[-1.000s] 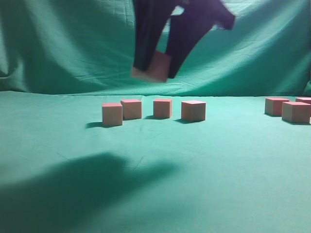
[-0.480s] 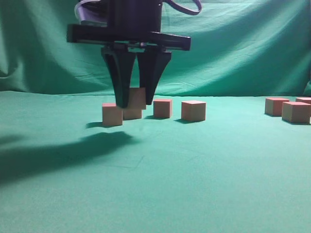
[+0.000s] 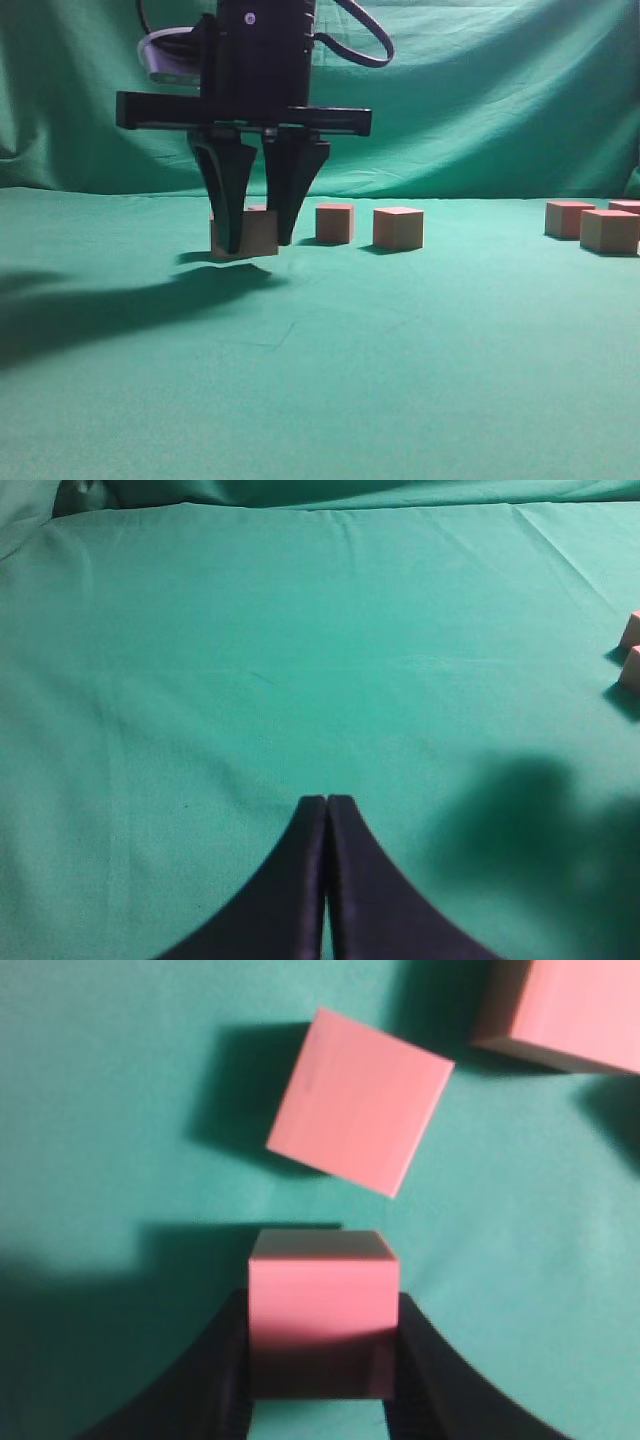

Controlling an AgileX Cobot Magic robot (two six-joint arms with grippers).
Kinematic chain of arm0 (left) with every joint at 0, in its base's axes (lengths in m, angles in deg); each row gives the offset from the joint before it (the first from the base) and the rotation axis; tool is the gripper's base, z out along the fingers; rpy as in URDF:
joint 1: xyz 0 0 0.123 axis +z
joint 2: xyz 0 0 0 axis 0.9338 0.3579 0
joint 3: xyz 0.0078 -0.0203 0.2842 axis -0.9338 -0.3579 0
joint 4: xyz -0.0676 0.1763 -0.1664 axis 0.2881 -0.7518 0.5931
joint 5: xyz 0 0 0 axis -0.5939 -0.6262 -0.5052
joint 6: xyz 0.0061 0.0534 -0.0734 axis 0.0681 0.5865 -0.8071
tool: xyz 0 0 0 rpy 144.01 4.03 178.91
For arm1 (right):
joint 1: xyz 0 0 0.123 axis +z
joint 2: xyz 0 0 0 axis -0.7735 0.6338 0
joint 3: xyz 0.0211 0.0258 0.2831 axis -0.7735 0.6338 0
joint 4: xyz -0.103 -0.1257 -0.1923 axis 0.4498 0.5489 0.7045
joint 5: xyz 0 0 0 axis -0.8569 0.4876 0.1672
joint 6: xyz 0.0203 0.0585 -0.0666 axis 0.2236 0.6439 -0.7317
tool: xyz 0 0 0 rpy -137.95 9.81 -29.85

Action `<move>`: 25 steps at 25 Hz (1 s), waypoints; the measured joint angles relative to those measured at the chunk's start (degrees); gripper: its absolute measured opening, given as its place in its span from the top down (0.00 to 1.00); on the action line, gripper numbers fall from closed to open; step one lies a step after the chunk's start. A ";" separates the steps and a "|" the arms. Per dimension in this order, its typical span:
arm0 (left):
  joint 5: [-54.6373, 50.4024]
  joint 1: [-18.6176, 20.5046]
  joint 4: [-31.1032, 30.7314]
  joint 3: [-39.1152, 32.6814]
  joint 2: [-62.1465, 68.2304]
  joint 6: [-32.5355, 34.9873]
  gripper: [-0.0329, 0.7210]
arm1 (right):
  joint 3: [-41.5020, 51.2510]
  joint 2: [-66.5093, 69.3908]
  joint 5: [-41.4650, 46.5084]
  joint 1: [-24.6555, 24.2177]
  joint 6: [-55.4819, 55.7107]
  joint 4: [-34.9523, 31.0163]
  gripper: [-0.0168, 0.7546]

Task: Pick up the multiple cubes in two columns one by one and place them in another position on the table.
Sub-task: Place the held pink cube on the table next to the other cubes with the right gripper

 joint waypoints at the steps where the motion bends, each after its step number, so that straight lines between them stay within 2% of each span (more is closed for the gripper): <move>1: 0.00 0.00 0.00 0.00 0.00 0.00 0.96 | 0.00 0.20 -0.35 0.00 0.00 0.00 0.63; 25: 0.00 0.00 0.00 0.00 0.00 0.00 0.96 | 0.00 1.04 -2.04 0.00 -2.13 1.43 0.63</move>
